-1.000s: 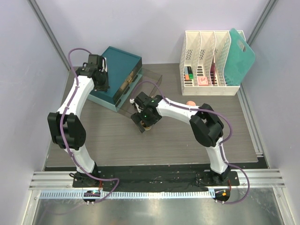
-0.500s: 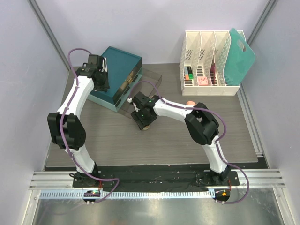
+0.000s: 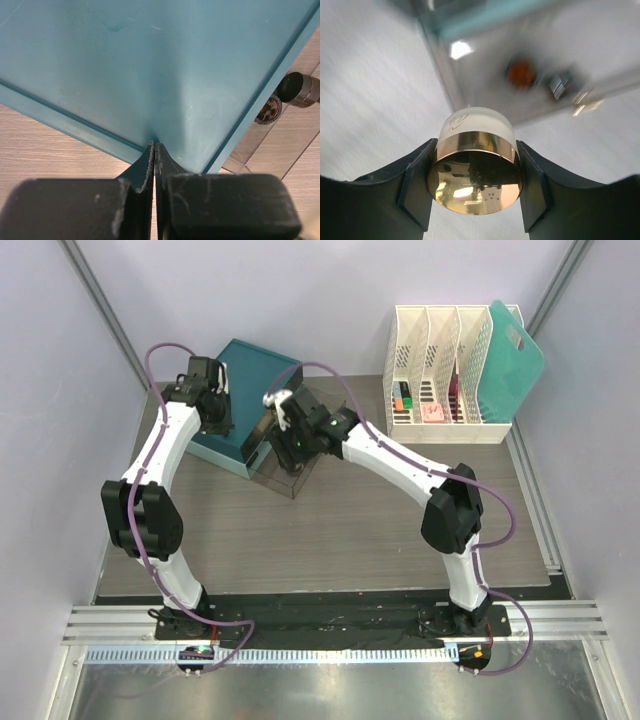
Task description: Organize the makeup
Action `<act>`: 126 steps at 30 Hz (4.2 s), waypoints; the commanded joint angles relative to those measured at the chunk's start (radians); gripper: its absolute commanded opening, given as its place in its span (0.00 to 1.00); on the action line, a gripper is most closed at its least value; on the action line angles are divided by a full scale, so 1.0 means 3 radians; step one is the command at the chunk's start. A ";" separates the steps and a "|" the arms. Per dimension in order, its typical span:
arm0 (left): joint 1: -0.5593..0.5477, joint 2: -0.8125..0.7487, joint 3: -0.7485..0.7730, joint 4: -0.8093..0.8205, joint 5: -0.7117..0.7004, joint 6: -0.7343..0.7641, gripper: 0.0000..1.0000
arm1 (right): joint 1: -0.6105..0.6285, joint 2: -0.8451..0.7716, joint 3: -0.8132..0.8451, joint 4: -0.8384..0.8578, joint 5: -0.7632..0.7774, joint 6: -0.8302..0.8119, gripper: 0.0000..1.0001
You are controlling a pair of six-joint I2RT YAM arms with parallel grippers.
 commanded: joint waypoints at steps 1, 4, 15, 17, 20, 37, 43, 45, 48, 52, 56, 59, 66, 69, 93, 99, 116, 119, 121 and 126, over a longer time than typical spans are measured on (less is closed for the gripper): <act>0.0001 0.0144 -0.0113 -0.0508 0.0046 0.0025 0.00 | -0.0163 0.0385 0.0666 0.0157 0.0111 0.0012 0.01; 0.0001 0.0134 -0.0103 -0.0518 0.0035 0.0025 0.00 | -0.0210 0.0687 0.1065 0.0131 0.0039 0.0124 0.01; 0.0001 0.0155 -0.0062 -0.0544 0.0010 0.0025 0.00 | -0.0245 0.1327 0.1439 0.0151 -0.0232 0.0467 0.27; 0.0001 0.0170 -0.0036 -0.0544 0.0010 0.0030 0.00 | -0.0246 0.1333 0.1439 0.0182 -0.0247 0.0508 0.48; 0.0001 0.0190 0.0005 -0.0564 0.0025 0.0030 0.00 | -0.0256 0.1261 0.1429 0.0202 -0.0186 0.0523 0.71; -0.0004 0.0221 0.0005 -0.0544 0.0091 0.0010 0.00 | -0.0940 -0.0436 -0.0399 0.0392 0.0928 0.0549 0.94; -0.0004 0.0257 0.0035 -0.0554 0.0097 0.0020 0.00 | -0.1314 -0.0661 -0.1121 0.0392 0.1072 0.0534 0.87; -0.0004 0.0257 0.0025 -0.0544 0.0102 0.0020 0.00 | -0.1340 -0.0692 -0.1245 0.0392 0.1072 0.0559 0.84; -0.0004 0.0262 0.0010 -0.0549 0.0107 0.0020 0.00 | -0.1370 -0.0672 -0.1419 0.0387 0.1103 0.0620 0.81; -0.0004 0.0267 0.0035 -0.0564 0.0087 0.0025 0.00 | -0.1478 -0.0549 -0.1511 0.0392 0.1138 0.0774 0.79; -0.0004 0.0267 0.0046 -0.0575 0.0066 0.0030 0.00 | -0.1641 -0.0381 -0.1506 0.0382 0.1093 0.0861 0.78; -0.0004 0.0267 0.0041 -0.0580 0.0061 0.0035 0.00 | -0.1753 -0.0222 -0.1486 0.0392 0.1052 0.0902 0.78; -0.0004 0.0237 0.0035 -0.0600 0.0005 0.0035 0.00 | -0.1846 0.0049 -0.1419 0.0427 0.0930 0.0840 0.34; -0.0004 0.0226 0.0035 -0.0600 -0.0031 0.0041 0.00 | -0.1851 0.0034 -0.1455 0.0484 0.0822 0.0861 0.03; -0.0004 0.0272 0.0153 -0.0626 -0.0021 0.0005 0.00 | -0.1171 0.0074 0.0230 0.0448 -0.0236 0.1040 0.01; -0.0004 0.0267 0.0184 -0.0636 -0.0011 0.0005 0.00 | -0.0956 0.0703 0.1059 0.0270 -0.0564 0.1228 0.01; -0.0004 0.0288 0.0225 -0.0672 0.0010 0.0025 0.00 | -0.0905 0.0719 0.1133 0.0228 -0.0396 0.1265 0.62; -0.0004 0.0283 0.0220 -0.0662 0.0005 0.0015 0.00 | -0.0966 0.0520 0.0882 0.0259 -0.0283 0.1280 0.53; -0.0004 0.0283 0.0209 -0.0662 0.0000 0.0015 0.00 | -0.1032 0.0372 0.0632 0.0305 -0.0217 0.1285 0.50; -0.0004 0.0288 0.0209 -0.0672 -0.0011 0.0020 0.00 | -0.1150 0.0147 0.0086 0.0371 -0.0145 0.1290 0.09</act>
